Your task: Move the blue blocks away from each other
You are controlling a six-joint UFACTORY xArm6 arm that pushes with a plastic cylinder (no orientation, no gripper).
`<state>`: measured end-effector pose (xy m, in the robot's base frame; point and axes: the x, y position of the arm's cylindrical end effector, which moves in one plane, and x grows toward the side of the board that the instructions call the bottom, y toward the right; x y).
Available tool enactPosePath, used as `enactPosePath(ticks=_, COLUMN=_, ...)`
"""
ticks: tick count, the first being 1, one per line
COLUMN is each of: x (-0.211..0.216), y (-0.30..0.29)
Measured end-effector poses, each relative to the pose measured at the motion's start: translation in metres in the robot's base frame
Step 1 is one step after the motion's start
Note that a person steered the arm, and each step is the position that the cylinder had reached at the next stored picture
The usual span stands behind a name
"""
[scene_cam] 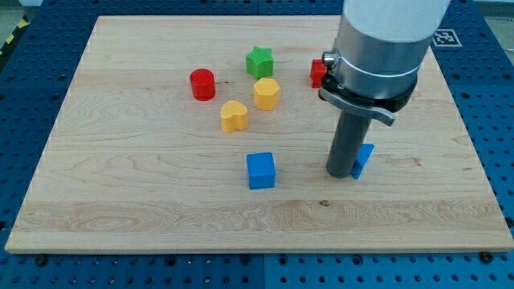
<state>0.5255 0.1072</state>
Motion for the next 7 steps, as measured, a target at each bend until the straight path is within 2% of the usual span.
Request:
enactPosePath(ticks=2, x=0.000, y=0.009)
enactPosePath(ticks=4, x=0.057, y=0.008)
enactPosePath(ticks=6, x=0.062, y=0.089)
enactPosePath(ticks=7, x=0.062, y=0.097)
